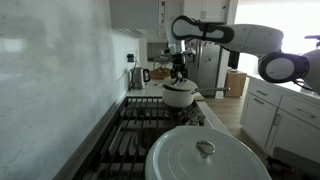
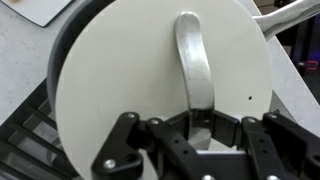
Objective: Remove the lid from the white pot on the right side of the stove
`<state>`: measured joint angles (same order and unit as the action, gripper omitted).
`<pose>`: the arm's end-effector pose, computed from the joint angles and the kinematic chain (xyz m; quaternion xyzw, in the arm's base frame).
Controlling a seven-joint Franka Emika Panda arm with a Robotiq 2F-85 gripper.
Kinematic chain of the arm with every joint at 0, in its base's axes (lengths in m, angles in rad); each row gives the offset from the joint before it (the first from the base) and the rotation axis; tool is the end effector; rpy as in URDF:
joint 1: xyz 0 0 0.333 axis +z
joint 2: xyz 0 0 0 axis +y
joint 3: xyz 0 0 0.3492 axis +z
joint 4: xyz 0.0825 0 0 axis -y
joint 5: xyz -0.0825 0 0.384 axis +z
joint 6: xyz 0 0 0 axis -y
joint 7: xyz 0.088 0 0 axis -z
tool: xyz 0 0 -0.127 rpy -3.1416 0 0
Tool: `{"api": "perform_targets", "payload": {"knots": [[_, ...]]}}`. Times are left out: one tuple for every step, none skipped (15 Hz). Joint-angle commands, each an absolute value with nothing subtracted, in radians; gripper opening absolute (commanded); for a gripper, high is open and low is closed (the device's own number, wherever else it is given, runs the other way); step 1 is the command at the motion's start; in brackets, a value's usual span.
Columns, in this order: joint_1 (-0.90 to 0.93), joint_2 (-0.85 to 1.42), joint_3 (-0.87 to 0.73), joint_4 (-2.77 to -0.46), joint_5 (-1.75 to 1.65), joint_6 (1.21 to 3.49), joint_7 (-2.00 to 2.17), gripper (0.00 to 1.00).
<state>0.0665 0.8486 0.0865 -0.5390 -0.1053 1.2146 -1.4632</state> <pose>0.7411 0.0645 0.5135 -0.7067 -0.7021 0.0787 0.0388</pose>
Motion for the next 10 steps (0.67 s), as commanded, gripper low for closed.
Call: {"api": "perform_targets", "payload": {"knots": [[0.093, 0.839, 0.069, -0.493, -0.132, 1.158, -1.446, 0.0], [0.098, 0.839, 0.066, -0.491, -0.137, 1.149, -1.442, 0.0], [0.101, 0.839, 0.063, -0.49, -0.14, 1.142, -1.437, 0.0], [0.104, 0.839, 0.062, -0.488, -0.141, 1.135, -1.432, 0.0], [0.105, 0.837, 0.064, -0.488, -0.139, 1.122, -1.427, 0.0], [0.107, 0.835, 0.065, -0.485, -0.137, 1.112, -1.427, 0.0], [0.108, 0.833, 0.068, -0.483, -0.134, 1.103, -1.429, 0.0], [0.118, 0.872, 0.062, -0.403, -0.13, 1.057, -1.432, 0.0], [0.122, 0.872, 0.062, -0.395, -0.13, 1.043, -1.433, 0.0], [0.127, 0.874, 0.063, -0.383, -0.128, 1.026, -1.433, 0.0]]}}
